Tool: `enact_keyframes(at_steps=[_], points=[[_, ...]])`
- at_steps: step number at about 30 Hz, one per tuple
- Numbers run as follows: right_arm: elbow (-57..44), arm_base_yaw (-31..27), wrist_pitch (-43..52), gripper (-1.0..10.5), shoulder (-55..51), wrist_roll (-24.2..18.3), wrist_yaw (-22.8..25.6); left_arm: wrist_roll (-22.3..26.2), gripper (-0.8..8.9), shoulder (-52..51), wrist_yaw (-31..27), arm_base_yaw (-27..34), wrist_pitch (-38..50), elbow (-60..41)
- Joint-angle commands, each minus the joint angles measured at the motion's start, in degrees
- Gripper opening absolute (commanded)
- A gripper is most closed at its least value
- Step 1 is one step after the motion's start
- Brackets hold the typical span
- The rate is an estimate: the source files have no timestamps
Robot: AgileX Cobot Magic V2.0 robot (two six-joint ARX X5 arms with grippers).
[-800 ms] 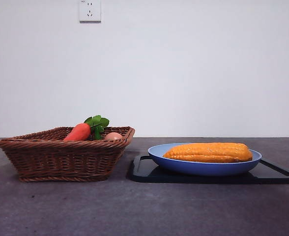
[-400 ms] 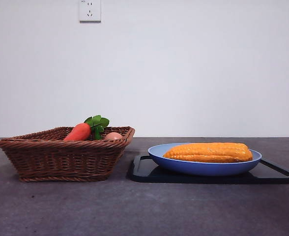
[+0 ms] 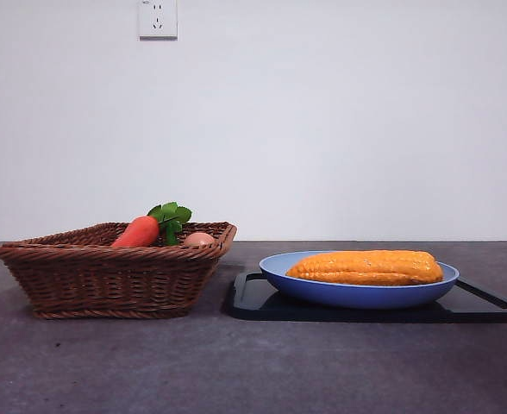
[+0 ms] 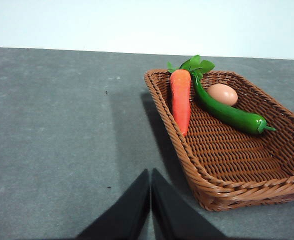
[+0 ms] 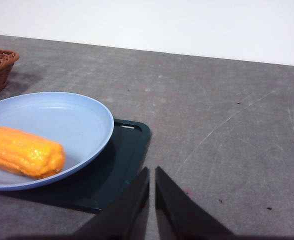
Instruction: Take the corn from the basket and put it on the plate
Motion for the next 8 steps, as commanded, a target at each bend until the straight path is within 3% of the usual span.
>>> enact_keyframes(at_steps=[1, 8], points=[[-0.4, -0.1, -0.1, 0.0, -0.1, 0.8, 0.2, -0.1, 0.07, 0.0, -0.1, 0.1, 0.3, -1.6], [-0.4, -0.1, -0.1, 0.0, -0.1, 0.8, 0.2, -0.1, 0.07, 0.0, -0.1, 0.1, 0.3, -1.6]])
